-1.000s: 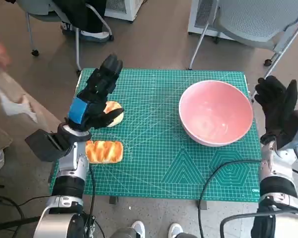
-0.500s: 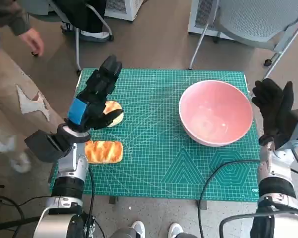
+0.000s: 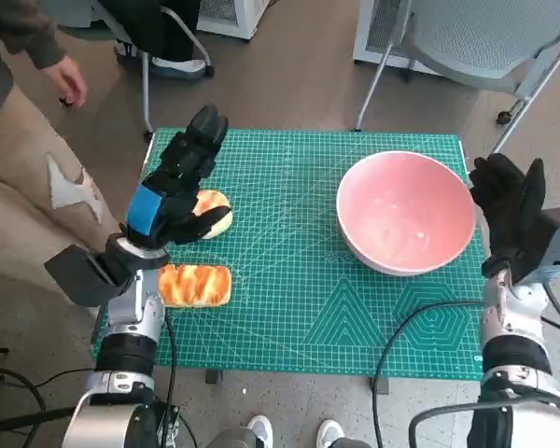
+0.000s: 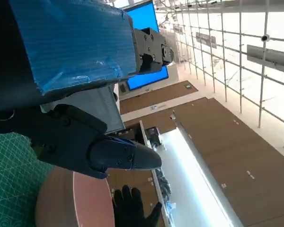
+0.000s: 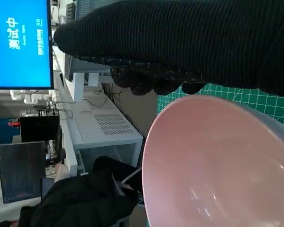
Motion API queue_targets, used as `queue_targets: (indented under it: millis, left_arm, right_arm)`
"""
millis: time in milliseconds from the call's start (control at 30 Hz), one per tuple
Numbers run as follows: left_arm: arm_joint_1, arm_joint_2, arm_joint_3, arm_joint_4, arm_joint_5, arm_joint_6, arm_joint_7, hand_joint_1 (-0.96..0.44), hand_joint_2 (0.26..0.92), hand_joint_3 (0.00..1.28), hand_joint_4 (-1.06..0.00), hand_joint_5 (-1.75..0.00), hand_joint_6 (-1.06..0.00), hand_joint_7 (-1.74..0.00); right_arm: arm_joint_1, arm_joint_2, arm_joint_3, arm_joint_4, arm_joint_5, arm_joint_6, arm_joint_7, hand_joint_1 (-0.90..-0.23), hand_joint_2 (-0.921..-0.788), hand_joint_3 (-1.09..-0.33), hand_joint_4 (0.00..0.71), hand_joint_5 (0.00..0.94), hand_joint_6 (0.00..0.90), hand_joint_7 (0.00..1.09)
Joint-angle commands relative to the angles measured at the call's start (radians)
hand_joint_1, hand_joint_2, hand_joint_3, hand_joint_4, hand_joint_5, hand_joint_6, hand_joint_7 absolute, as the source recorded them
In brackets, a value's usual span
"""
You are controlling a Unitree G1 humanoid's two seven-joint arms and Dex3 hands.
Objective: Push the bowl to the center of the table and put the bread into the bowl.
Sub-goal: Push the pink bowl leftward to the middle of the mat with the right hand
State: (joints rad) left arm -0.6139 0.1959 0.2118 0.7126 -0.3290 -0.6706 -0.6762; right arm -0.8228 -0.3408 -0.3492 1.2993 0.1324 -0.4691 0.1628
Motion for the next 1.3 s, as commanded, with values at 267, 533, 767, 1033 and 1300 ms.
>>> queue_targets:
  millis: [267,533,767,1033,1300]
  left_arm:
    - [0.019,0.02,0.003,-0.028,-0.001,0.004,0.003,-0.61,0.921,0.23,0.0,0.0,-0.13,0.0]
    - [0.023,0.026,0.002,-0.036,0.003,0.005,0.008,-0.61,0.921,0.24,0.0,0.0,-0.13,0.0]
    - [0.03,0.031,0.0,-0.053,0.006,0.008,0.017,-0.62,0.921,0.24,0.0,0.0,-0.13,0.0]
    - [0.035,0.033,-0.004,-0.059,0.012,0.002,0.029,-0.61,0.921,0.24,0.0,0.0,-0.13,0.0]
    - [0.04,0.032,-0.008,-0.067,0.021,-0.002,0.044,-0.6,0.921,0.24,0.0,0.0,-0.13,0.0]
  right_arm:
    - [0.036,0.032,-0.002,0.02,-0.003,0.025,-0.002,-0.657,-0.921,-0.83,0.111,0.002,0.171,0.07]
    - [0.032,0.046,0.002,0.02,-0.006,0.026,0.002,-0.654,-0.921,-0.827,0.113,0.003,0.176,0.07]
    - [0.027,0.065,0.015,0.018,-0.015,0.023,0.002,-0.652,-0.921,-0.825,0.114,0.002,0.185,0.07]
    - [0.022,0.092,0.02,0.018,-0.021,0.027,0.009,-0.658,-0.921,-0.83,0.122,0.005,0.186,0.07]
    - [0.02,0.119,0.028,0.016,-0.024,0.028,0.018,-0.674,-0.921,-0.818,0.134,0.008,0.189,0.07]
